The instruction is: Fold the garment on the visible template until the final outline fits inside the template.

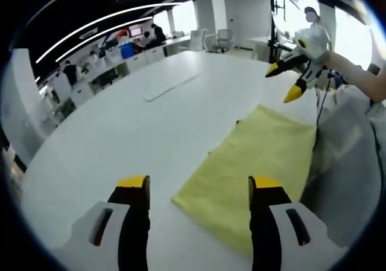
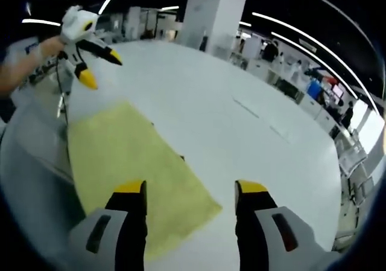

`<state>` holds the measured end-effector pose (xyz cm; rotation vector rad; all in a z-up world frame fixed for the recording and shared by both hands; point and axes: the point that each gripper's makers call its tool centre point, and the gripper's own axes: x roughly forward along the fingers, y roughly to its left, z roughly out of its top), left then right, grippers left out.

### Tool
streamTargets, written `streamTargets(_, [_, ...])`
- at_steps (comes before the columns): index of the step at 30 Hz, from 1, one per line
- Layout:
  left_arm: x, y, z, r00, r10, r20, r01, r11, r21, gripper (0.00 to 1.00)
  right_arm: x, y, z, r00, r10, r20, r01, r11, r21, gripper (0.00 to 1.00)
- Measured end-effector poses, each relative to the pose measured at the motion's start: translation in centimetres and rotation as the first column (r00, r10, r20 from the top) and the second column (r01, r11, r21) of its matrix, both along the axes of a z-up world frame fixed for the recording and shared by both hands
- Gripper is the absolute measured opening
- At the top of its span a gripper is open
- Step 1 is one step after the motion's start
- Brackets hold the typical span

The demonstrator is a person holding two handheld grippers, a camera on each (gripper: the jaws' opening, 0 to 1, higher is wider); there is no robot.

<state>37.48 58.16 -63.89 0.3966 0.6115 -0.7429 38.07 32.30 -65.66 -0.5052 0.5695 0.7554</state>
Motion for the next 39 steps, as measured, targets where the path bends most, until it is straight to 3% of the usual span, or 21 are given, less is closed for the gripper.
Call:
streamTargets(8, [-1.5, -0.9, 1.7, 0.999, -0.019, 0.028, 0.020, 1.000, -0.020, 0.70, -1.6, 0.3, 1.0, 1.000, 0.021, 0.014, -0.021, 1.000, -0.008, 0.67])
streamTargets(12, [-2.8, -1.8, 2.5, 0.999, -0.040, 0.023, 0.042, 0.997, -0.066, 0.71, -2.3, 0.5, 1.9, 0.999, 0.021, 0.031, -0.021, 1.000, 0.003, 0.71])
streamTargets(19, [-4.0, -1.7, 3.6, 0.998, -0.039, 0.046, 0.042, 0.997, -0.059, 0.76, -3.9, 1.0, 2.7, 0.998, 0.036, 0.042, -0.037, 0.999, 0.014, 0.77])
streamTargets(26, [-5.7, -1.8, 4.2, 0.997, -0.050, 0.053, 0.053, 0.997, -0.055, 0.81, -5.6, 1.1, 3.2, 0.999, 0.038, 0.037, -0.039, 0.999, 0.026, 0.81])
streamTargets(32, [-7.1, -2.1, 4.9, 0.997, -0.047, 0.068, 0.054, 0.993, -0.103, 0.91, -5.9, 1.2, 3.4, 1.000, 0.022, 0.019, -0.023, 0.999, 0.042, 0.84])
streamTargets(39, [-8.5, -2.2, 4.5, 0.998, -0.036, 0.049, 0.041, 0.994, -0.100, 0.98, -7.9, 0.6, 3.9, 0.999, 0.034, 0.012, -0.035, 0.998, 0.061, 0.92])
